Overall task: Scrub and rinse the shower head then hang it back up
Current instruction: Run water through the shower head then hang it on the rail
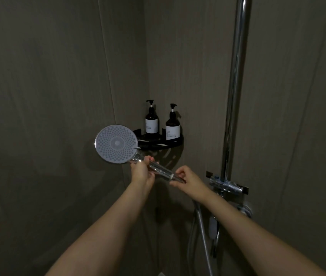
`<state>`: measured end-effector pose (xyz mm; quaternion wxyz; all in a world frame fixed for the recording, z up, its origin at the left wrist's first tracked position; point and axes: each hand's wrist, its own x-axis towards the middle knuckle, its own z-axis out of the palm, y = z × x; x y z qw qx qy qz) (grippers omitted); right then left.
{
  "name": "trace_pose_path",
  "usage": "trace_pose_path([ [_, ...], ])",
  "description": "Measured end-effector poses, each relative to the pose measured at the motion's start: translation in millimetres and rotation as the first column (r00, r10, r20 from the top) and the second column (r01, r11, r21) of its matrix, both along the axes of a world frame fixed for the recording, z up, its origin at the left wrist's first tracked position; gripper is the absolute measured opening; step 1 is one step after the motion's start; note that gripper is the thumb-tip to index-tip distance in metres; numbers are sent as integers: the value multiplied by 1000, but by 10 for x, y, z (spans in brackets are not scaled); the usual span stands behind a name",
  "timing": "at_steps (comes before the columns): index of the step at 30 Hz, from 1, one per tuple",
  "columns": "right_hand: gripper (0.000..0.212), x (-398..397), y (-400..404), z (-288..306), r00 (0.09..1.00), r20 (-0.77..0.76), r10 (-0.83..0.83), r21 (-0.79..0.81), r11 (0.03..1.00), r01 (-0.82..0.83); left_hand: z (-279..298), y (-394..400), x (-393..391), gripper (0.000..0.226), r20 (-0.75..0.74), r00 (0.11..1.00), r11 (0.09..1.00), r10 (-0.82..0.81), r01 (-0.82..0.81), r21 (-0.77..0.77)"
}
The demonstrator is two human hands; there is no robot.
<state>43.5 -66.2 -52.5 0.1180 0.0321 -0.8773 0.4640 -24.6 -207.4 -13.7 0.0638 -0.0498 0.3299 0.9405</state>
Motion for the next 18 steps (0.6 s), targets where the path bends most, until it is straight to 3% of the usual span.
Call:
trace_pose_path([
  [2,27,3,23,-16,1000,-16,-24,15,1000,25,-6,7,9,39,2,1000,1000,-12,12,26],
  [4,14,-3,29,-32,997,-45,-56,83,995,60,-2,8,24,24,-5,1000,999,-14,15,29],
  [5,8,-10,27,-36,997,-43,-57,110,992,62,-5,10,16,24,-8,1000,1000,-11,11,25],
  [8,19,-24,19,-54,1000,-2,-30,143,989,30,-33,35,-27,26,-23,1000,1000,-14,14,-14],
  [12,6,-22,27,-50,999,21,25,41,999,-26,-49,37,-33,28,-28,1000,1000,-4,3,-25],
  [15,25,-20,50,-55,999,-35,-17,6,1000,17,-54,25,-2,25,-16,1000,1000,-17,17,19],
  [18,13,-35,44,-60,996,-61,-63,83,994,67,-41,38,2,25,-17,1000,999,-10,10,32],
])
